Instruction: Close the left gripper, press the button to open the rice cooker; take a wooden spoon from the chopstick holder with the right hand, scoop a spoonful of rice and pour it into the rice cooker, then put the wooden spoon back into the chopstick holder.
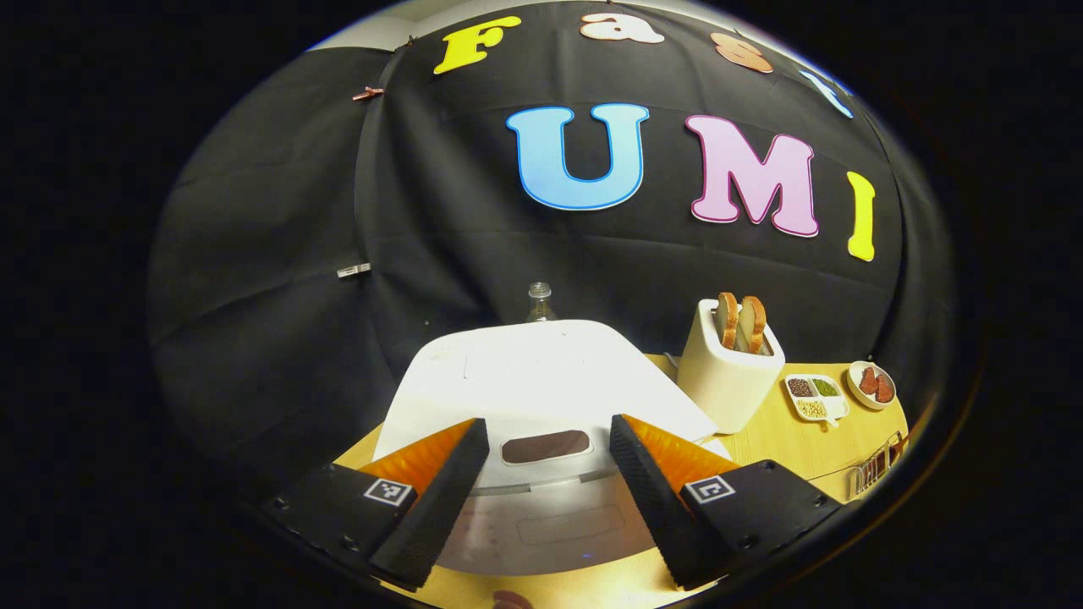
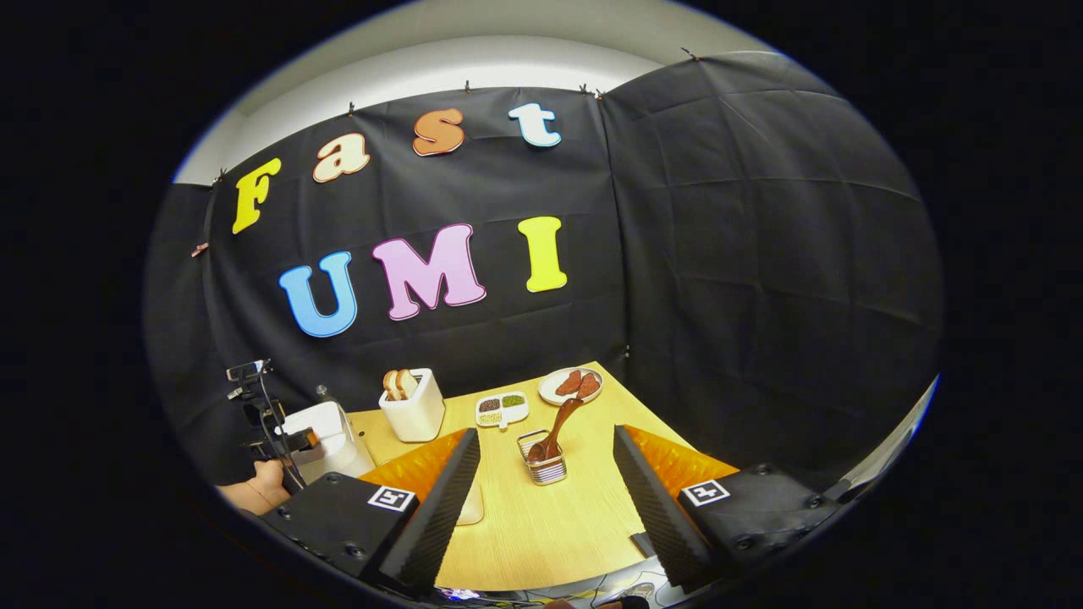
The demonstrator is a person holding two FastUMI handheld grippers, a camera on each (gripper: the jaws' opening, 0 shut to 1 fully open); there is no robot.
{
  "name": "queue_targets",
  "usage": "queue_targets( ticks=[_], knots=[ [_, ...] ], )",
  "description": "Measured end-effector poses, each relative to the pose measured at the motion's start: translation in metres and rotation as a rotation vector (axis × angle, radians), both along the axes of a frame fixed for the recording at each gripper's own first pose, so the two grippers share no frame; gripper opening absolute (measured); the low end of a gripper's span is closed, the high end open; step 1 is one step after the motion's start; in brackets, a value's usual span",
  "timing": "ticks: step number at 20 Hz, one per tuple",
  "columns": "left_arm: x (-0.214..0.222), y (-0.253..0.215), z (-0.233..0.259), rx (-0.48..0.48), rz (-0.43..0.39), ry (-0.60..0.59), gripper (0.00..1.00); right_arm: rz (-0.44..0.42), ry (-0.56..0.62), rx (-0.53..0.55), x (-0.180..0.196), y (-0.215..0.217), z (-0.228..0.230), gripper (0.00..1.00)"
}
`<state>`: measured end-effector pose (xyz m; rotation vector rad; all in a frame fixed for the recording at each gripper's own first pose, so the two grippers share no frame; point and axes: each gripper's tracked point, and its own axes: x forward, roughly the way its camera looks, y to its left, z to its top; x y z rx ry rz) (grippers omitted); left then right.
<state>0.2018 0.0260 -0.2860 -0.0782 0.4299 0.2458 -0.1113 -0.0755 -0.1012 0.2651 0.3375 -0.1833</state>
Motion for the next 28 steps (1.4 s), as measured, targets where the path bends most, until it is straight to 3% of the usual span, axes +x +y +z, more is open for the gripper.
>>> queue_targets(
  ticks=[11, 15, 17, 21, 28],
  knots=[
    [-0.008, -0.005, -0.015, 0.022, -0.031, 0.055, 1.0, -0.013, 0.011, 0.014, -0.009, -0.001, -0.008, 0.98],
    [-0.012, -0.001, -0.006, 0.008, -0.015, 0.025, 1.0, 0.0, 0.005, 0.019, -0.01, 0.002, -0.006, 0.99],
    [-0.017, -0.001, 0.009, 0.047, -0.02, -0.016, 0.98, 0.01, -0.001, 0.011, -0.008, 0.003, -0.004, 0.99],
    [-0.027, -0.012, 0.064, 0.136, -0.127, -0.134, 0.95, 0.037, -0.016, -0.006, 0.002, 0.006, -0.004, 0.98],
    [-0.1, -0.046, 0.13, 0.094, -0.224, -0.249, 0.96, 0.129, -0.083, -0.087, 0.037, 0.008, 0.007, 0.99]
  ],
)
